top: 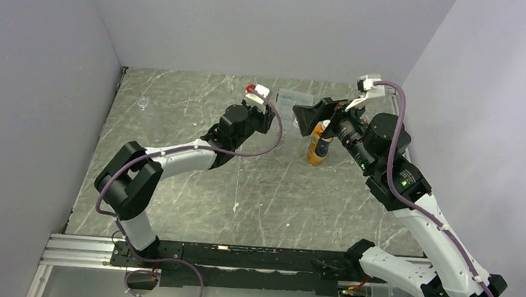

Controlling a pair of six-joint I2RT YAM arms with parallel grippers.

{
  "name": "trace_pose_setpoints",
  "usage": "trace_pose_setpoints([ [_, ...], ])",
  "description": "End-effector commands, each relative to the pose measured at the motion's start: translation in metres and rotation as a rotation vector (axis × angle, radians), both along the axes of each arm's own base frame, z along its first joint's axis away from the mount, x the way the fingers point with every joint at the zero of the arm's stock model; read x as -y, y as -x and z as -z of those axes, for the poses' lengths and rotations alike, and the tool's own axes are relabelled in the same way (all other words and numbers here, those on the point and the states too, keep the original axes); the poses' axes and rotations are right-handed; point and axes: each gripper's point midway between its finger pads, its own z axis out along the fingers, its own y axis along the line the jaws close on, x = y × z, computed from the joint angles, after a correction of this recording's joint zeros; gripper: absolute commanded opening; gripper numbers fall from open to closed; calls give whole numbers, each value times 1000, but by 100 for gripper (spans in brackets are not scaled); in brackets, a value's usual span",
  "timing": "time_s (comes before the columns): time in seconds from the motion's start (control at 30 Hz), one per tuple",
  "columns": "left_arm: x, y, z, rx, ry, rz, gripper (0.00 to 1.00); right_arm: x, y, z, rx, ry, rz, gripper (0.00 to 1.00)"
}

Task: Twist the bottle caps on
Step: Place the plastic bottle at the center of the board.

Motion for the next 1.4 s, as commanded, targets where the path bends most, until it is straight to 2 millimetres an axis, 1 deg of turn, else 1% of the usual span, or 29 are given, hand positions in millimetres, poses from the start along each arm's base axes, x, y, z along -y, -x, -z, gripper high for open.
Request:
trace_pose_setpoints([
  [0.0,7,1,-25,82,67,23,0,1,0,-9,32,-4,1,100],
  [0.07,8,2,-22,77,55,29,0,0,-1,-8,31,-4,-3,100],
  [0.47,10,5,-5,43,23,47,12,-4,-2,-3,23,-3,-15,100],
  [0.6,11,6,-4,36,20,50,24,-4,-2,-2,21,-1,-16,100],
  [0.7,11,7,-4,31,16,52,36,-4,-2,-1,20,0,-15,100],
  [0.8,12,8,-3,26,9,57,44,-4,-2,0,22,-1,-15,100],
  [0.9,12,8,-3,21,6,58,50,-5,-2,0,20,0,-17,100],
  [1.03,11,8,-1,16,0,55,54,-5,-2,2,19,0,-18,100],
  [1.2,11,9,-2,12,-5,57,63,-5,-2,2,18,-1,-20,100],
  [1.37,12,12,-8,22,-1,74,73,-6,-2,2,19,-2,-22,100],
])
